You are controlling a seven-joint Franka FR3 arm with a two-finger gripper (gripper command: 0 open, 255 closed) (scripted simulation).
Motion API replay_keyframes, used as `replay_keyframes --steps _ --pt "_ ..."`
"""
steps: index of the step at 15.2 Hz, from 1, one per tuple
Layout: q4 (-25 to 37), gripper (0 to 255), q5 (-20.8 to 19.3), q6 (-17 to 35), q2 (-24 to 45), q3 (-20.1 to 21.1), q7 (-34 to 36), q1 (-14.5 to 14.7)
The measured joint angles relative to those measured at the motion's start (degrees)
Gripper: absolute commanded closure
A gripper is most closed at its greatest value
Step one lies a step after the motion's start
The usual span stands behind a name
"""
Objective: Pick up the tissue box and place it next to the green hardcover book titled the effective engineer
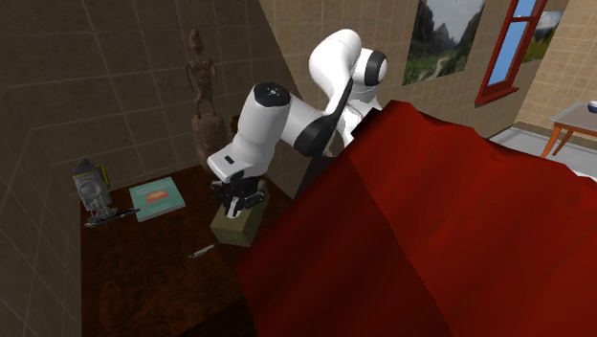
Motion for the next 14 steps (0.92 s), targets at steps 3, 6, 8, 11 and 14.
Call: replay_keyframes --steps 3,6,8,11,14 --pt "2.6 255 0.3 -2.3 0.2 0.0 -0.9 0.0" --pt "4.3 255 0.5 -4.2 -0.1 0.1 -1.5 0.1" --pt "5.3 255 0.6 -5.4 -0.4 0.1 -2.0 0.1" --pt "8.1 255 0.9 -7.7 -0.1 0.1 -2.9 0.1" --pt "10.2 255 1.0 -9.8 -0.2 0.1 -3.7 0.1"
